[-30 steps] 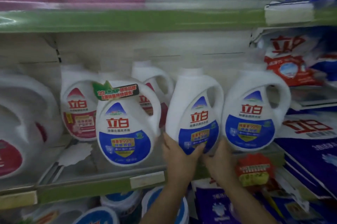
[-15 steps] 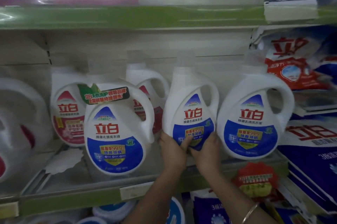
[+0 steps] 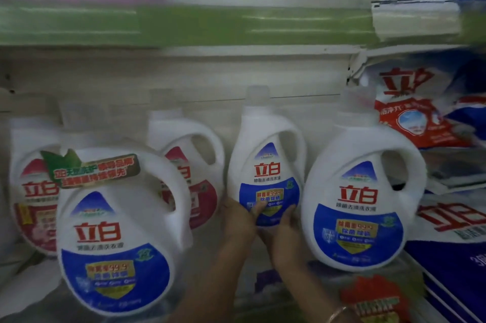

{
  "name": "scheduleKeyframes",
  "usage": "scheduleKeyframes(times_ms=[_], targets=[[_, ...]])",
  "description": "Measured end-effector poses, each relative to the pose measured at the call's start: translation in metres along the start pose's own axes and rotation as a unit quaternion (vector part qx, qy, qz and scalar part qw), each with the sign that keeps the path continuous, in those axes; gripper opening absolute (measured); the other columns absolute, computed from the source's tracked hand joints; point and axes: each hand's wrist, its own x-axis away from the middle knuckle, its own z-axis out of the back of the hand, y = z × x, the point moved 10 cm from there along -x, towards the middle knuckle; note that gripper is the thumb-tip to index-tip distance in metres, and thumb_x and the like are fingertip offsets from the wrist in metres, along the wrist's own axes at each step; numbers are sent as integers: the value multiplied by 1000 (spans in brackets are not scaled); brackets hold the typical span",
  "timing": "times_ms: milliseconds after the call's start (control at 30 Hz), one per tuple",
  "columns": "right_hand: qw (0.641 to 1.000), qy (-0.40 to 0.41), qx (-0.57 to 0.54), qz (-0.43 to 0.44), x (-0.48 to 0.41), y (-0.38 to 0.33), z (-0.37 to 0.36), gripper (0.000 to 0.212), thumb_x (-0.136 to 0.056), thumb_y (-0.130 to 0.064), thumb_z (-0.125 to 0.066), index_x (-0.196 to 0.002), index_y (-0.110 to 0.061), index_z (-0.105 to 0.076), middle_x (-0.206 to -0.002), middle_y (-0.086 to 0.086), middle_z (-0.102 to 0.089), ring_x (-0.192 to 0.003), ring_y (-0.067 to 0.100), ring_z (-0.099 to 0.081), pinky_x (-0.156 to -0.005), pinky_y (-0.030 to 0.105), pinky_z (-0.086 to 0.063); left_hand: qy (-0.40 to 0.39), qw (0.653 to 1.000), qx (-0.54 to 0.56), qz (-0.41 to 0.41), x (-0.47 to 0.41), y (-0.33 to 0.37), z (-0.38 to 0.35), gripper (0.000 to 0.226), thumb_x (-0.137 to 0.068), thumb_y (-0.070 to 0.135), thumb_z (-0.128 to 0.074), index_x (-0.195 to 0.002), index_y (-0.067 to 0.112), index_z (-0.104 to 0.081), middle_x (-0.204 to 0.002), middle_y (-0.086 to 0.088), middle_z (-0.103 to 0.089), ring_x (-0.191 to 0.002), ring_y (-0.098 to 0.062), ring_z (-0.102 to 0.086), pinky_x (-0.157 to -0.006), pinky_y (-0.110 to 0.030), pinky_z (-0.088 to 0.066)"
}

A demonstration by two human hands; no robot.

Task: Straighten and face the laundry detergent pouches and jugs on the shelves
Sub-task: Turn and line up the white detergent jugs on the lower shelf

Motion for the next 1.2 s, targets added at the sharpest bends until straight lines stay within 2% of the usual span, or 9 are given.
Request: scheduleKeyframes(times_ms=[167, 433, 533, 600, 700, 767, 933, 1067, 1200], targets=[[997, 18, 57, 50, -14, 3, -7, 98, -84, -44, -62, -149, -16, 6, -151, 5, -27, -136, 20, -34, -109, 33, -35, 35, 999, -3, -15, -14, -2, 3, 55, -72, 30, -78, -117, 8, -54, -109, -6, -67, -93, -19, -67, -57, -16, -47], [993, -16, 103, 52, -19, 3, -8, 92, -87, -43, -58, -149, -16, 5, -146, 3, -34, -133, 19, -38, -107, 29, -36, 32, 998, -58, 11, -6, 0, -5, 37, -86, 30, -64, -114, 7, -56, -110, -10, -67, -96, -24, -65, -72, -29, -51], [985, -90, 128, 71, -4, -3, -11, 49, -92, -25, -54, -137, -15, -35, -128, 2, -53, -119, 17, -52, -102, 27, -43, -16, 988, -154, 3, 18, 1, -24, 30, -91, 32, -57, -111, 10, -57, -108, -8, -66, -95, -20, -62, -78, -29, -49], [984, -108, 122, 67, 16, 1, 0, 23, -93, -22, -52, -116, -18, -53, -112, 0, -62, -103, 12, -58, -90, 24, -48, -26, 994, -109, -15, 40, 13, -31, 32, -89, 34, -59, -112, 14, -57, -108, -3, -67, -93, -15, -62, -79, -27, -51], [998, -47, 13, 27, 58, 18, 47, 14, -89, -27, -59, -100, -19, -63, -94, -5, -65, -88, 8, -61, -74, 20, -49, -106, 989, 55, -90, 81, 54, -50, 46, -84, 41, -63, -123, 21, -52, -117, 10, -62, -104, -6, -61, -88, -30, -55], [998, 33, -58, -2, 81, 34, 87, 6, -87, -23, -62, -88, -17, -62, -86, -5, -64, -79, 7, -59, -63, 18, -43, -172, 974, 56, -137, 105, 78, -66, 62, -74, 44, -73, -127, 29, -45, -120, 23, -55, -108, 3, -56, -87, -24, -54], [971, 179, -158, 18, 86, 66, 146, 56, -64, -33, -82, -111, -18, -56, -105, 2, -65, -92, 14, -66, -71, 31, -57, -189, 964, 49, -180, 122, 97, -85, 81, -55, 35, -88, -122, 33, -42, -120, 14, -57, -106, -4, -60, -79, -25, -57], [974, 140, -175, 21, 66, 59, 153, 97, -63, -19, -86, -141, -21, -29, -121, -5, -57, -102, 5, -60, -68, 13, -53, -187, 974, 17, -127, 108, 79, -89, 80, -62, 24, -86, -126, 23, -38, -117, 10, -56, -103, -6, -58, -74, -18, -53], [971, 115, -210, -22, 53, 61, 153, 106, -68, -18, -82, -148, -18, -13, -126, -1, -50, -106, 14, -52, -78, 26, -46, -205, 972, 25, -108, 105, 66, -93, 69, -69, 17, -81, -125, 16, -42, -116, 3, -58, -98, -5, -58, -66, -12, -50]])
